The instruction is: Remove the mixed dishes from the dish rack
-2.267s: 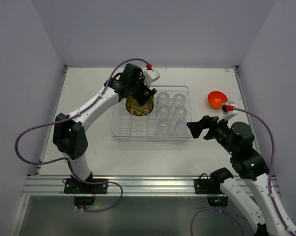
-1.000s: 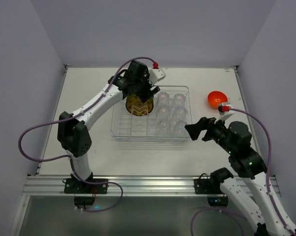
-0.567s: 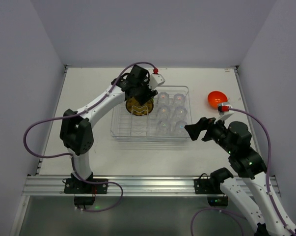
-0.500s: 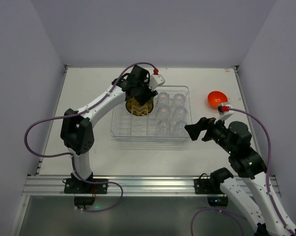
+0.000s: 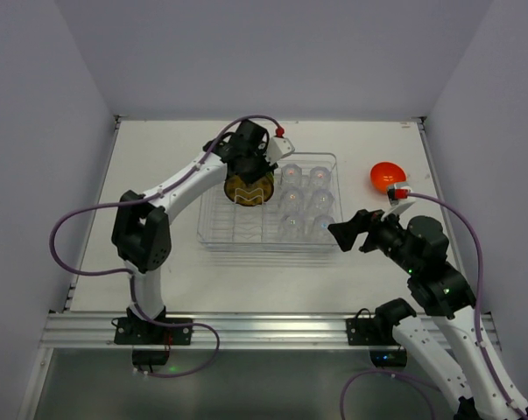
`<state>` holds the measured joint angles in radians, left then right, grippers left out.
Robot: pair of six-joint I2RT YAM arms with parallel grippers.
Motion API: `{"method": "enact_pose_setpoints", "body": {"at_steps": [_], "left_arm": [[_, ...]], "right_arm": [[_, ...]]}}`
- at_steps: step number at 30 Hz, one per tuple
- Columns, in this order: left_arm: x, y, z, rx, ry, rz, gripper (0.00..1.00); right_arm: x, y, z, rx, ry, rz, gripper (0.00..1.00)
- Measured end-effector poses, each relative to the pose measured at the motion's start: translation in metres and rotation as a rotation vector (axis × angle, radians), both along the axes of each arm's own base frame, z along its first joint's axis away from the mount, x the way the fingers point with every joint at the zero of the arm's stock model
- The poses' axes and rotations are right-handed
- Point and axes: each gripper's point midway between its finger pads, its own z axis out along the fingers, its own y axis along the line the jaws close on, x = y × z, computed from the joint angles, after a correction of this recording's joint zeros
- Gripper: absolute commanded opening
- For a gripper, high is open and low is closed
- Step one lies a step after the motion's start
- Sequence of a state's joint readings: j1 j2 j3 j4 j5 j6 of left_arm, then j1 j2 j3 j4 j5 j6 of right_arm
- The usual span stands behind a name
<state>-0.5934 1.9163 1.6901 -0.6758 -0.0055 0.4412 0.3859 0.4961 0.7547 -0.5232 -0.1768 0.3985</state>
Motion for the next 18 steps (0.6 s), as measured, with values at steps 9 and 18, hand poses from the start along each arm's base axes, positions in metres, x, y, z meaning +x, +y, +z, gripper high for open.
{"method": "enact_pose_setpoints", "body": {"at_steps": [9,18], "left_arm": [[0.006,0.008,-0.007,0.071,-0.022,-0.014,0.31],[0.006,0.010,-0.007,0.171,-0.077,-0.046,0.06]], "right_arm": [[-0.002,0.003,0.000,0.004,0.001,0.019,0.93],[-0.005,0.003,0.003,0.007,-0.013,0.030,0.93]]}}
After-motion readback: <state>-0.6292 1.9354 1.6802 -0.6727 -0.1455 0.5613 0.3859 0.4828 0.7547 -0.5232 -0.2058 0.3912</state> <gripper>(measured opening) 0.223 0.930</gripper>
